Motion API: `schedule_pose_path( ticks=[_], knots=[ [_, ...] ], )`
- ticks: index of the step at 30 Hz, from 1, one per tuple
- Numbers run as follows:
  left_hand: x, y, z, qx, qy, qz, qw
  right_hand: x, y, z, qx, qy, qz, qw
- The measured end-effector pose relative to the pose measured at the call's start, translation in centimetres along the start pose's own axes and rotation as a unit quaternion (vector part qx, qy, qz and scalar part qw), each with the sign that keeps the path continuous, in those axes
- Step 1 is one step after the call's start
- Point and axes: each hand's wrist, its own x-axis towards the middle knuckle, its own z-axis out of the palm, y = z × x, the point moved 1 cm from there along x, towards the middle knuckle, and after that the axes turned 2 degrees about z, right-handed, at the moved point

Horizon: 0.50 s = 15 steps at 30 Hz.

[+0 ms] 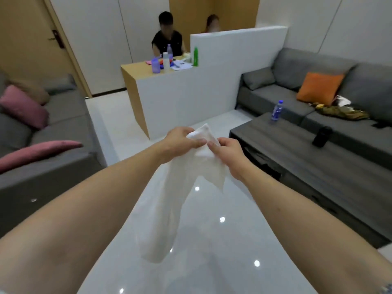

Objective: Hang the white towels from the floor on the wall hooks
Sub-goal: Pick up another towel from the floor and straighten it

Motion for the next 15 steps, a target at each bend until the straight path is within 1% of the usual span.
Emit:
schedule_pose_path(
  ticks=[4, 7, 9, 10, 12, 15],
  knots=[
    [5.9, 5.2, 6.8, -0.005, -0.011, 0.051, 0.999, 0.6, 0.6, -9.3, 0.015, 0.061, -0.008, 0.998],
    [10.9, 8.8, 11.8, -0.034, -0.001, 0.078, 0.996, 0.8, 1.4, -16.2, -0.012, 0.089, 0.018, 0.996],
    [14.7, 11.0, 15.4, -0.058, -0.003, 0.092, 0.994, 1.5, 2.4, -21.3, -0.069, 0.086, 0.057, 0.992],
    [16.7, 12.1, 17.2, -0.071, -0.004, 0.098, 0.993, 2.1, 2.9, -23.9, -0.116, 0.091, 0.076, 0.986],
    [20.9, 14.5, 20.8, -0.086, 0.011, 0.107, 0.99, 3.9, 3.8, -29.2, -0.197, 0.126, 0.101, 0.967],
    [27.5, 18.5, 25.3, -0.1, 0.039, 0.131, 0.986, 7.7, 4.8, -36.8, -0.253, 0.194, 0.111, 0.941]
  ],
)
